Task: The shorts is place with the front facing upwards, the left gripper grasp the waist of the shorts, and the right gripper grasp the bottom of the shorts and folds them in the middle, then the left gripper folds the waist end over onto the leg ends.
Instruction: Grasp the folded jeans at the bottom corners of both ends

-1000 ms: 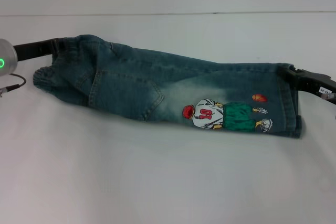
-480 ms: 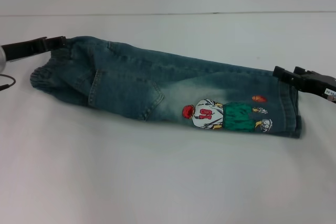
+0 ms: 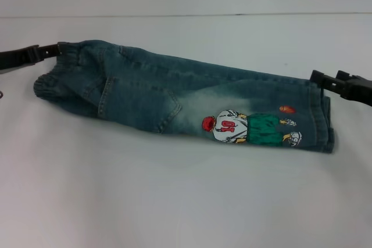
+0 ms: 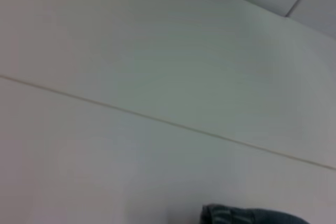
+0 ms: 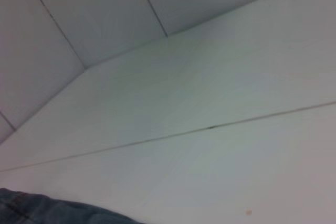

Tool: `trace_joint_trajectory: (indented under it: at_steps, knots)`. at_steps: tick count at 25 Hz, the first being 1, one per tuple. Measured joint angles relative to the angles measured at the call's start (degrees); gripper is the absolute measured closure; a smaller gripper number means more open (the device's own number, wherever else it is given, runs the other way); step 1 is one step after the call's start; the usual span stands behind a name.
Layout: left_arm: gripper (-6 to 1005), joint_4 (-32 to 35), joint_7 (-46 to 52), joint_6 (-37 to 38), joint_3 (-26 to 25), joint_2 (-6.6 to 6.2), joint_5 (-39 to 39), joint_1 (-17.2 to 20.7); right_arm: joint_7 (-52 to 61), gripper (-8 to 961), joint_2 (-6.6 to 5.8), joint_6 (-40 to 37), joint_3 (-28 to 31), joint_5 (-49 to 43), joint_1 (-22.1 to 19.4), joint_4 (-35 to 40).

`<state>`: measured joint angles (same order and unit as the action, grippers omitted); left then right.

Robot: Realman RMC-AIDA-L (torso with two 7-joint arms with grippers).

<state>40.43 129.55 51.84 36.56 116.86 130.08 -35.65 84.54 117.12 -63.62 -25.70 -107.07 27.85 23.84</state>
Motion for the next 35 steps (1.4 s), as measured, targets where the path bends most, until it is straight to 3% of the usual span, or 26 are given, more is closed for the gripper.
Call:
trace_joint_trajectory:
  at_steps: [7,13,16,23,35]
  knots:
    - [72,4.62,-0.98,10.29,-0.24,-0.10,-0.02,2.82,1.80,5,-0.56,-15.78,0.18,0.24,-2.93,7.79]
    - [79,6.34,-1.04,12.02,-0.27,0.34,-0.14,4.22,3.77,5,-0.68,-36.01,-2.61,-0.88,-3.51,17.94]
    - [82,6.14,-1.11,12.04,-0.20,0.38,-0.18,4.23,5.00,6,-0.53,-42.03,-6.37,-3.15,-3.16,22.78]
    - [90,6.35,-1.18,12.53,0.61,0.53,0.21,4.24,8.39,5,2.18,-39.81,-9.88,-13.61,-1.65,28.68]
    - [103,5.22,2.30,11.35,1.17,-1.66,1.43,5.01,7.64,5,2.41,-36.31,-10.51,-13.62,-1.35,26.73]
